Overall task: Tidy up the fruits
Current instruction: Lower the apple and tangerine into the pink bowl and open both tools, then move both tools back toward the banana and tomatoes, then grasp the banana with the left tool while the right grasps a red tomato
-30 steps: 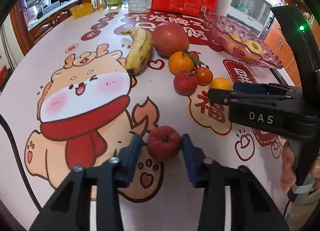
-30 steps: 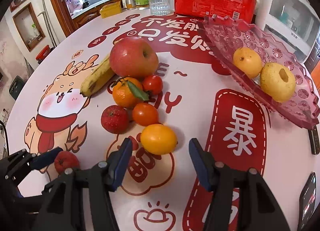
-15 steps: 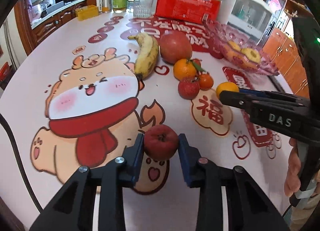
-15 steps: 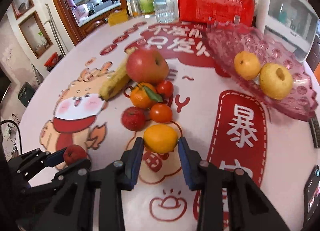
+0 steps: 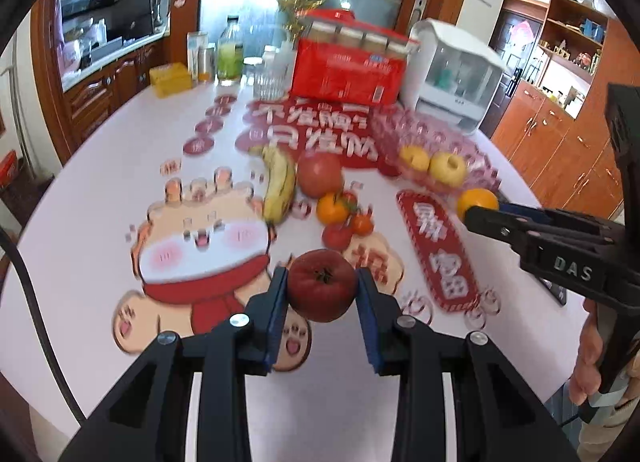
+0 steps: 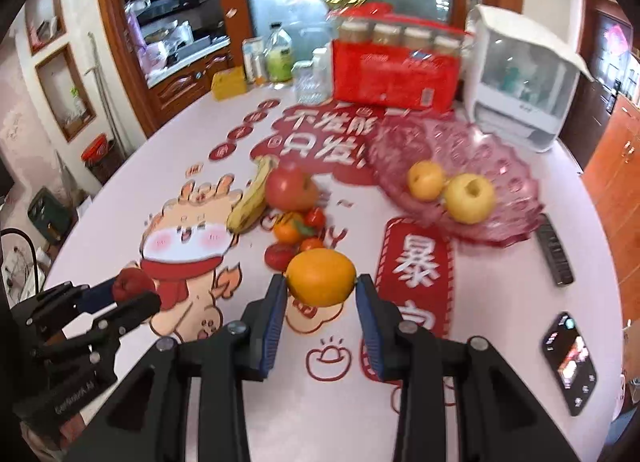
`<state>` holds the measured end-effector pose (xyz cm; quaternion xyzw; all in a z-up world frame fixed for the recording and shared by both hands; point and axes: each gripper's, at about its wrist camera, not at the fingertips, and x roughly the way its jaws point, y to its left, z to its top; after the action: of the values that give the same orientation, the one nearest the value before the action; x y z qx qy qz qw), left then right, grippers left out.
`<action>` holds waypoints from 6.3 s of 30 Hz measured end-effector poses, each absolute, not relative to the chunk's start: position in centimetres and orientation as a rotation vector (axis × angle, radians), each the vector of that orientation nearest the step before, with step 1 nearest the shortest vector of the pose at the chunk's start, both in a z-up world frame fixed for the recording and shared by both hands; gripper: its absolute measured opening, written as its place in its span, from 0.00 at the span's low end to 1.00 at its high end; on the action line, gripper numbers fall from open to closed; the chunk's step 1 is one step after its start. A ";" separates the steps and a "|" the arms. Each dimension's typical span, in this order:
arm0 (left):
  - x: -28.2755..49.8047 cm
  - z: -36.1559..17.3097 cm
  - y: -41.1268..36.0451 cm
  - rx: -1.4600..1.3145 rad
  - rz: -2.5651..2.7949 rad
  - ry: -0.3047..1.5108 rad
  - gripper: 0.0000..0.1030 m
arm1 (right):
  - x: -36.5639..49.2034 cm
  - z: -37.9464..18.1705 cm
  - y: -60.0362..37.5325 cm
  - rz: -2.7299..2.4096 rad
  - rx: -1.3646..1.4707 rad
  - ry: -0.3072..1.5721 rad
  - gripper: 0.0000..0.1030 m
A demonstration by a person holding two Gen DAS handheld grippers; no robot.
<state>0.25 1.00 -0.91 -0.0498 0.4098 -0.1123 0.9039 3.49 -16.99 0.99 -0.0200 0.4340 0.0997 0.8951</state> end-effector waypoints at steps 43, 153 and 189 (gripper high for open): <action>35.3 -7.5 -22.0 0.107 -0.295 1.092 0.31 | 30.1 -6.6 -37.3 -0.134 0.217 1.104 0.35; 17.3 -10.8 3.5 -0.065 -0.076 1.037 0.83 | 12.8 -13.2 -13.6 0.239 -0.062 0.907 0.52; 16.2 -10.0 2.2 -0.078 -0.099 0.965 0.28 | 10.5 -11.7 -13.7 0.291 -0.003 0.787 0.28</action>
<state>16.22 2.19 -10.04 -0.0374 0.4635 -0.0476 0.8840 10.51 -13.71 -11.72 -0.0012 0.3822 0.1415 0.9132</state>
